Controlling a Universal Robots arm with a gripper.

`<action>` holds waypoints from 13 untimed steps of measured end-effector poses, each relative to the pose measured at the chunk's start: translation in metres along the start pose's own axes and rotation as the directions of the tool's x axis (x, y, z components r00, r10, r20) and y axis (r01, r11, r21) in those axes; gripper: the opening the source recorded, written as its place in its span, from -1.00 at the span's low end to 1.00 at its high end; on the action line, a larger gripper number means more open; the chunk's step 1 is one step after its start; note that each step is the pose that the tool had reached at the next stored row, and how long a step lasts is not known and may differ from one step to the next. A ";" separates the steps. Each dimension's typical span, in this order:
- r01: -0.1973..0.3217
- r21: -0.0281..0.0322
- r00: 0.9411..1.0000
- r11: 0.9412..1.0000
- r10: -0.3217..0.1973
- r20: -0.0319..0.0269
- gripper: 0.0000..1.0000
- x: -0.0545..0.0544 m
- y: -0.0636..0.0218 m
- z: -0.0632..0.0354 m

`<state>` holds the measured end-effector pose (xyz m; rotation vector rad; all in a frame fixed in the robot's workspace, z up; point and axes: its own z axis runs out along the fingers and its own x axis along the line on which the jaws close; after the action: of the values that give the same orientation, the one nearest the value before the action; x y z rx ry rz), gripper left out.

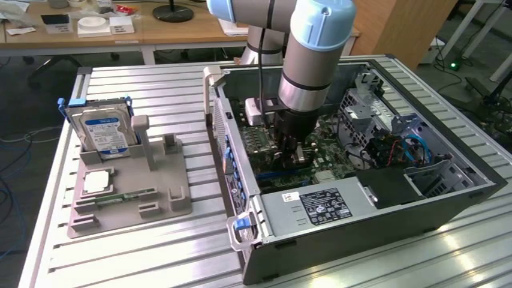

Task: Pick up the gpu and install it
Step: 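Insert the gpu into the slot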

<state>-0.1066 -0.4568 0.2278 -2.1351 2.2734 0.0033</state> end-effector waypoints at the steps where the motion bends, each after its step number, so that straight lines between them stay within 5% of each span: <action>1: 0.000 0.000 1.000 1.000 0.000 0.000 -0.44 0.000 0.0000 0.0000; 13: 0.000 0.000 1.000 1.000 0.000 -0.004 -0.44 0.002 -0.0001 0.0000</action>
<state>-0.1066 -0.4584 0.2278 -2.1368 2.2753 -0.0008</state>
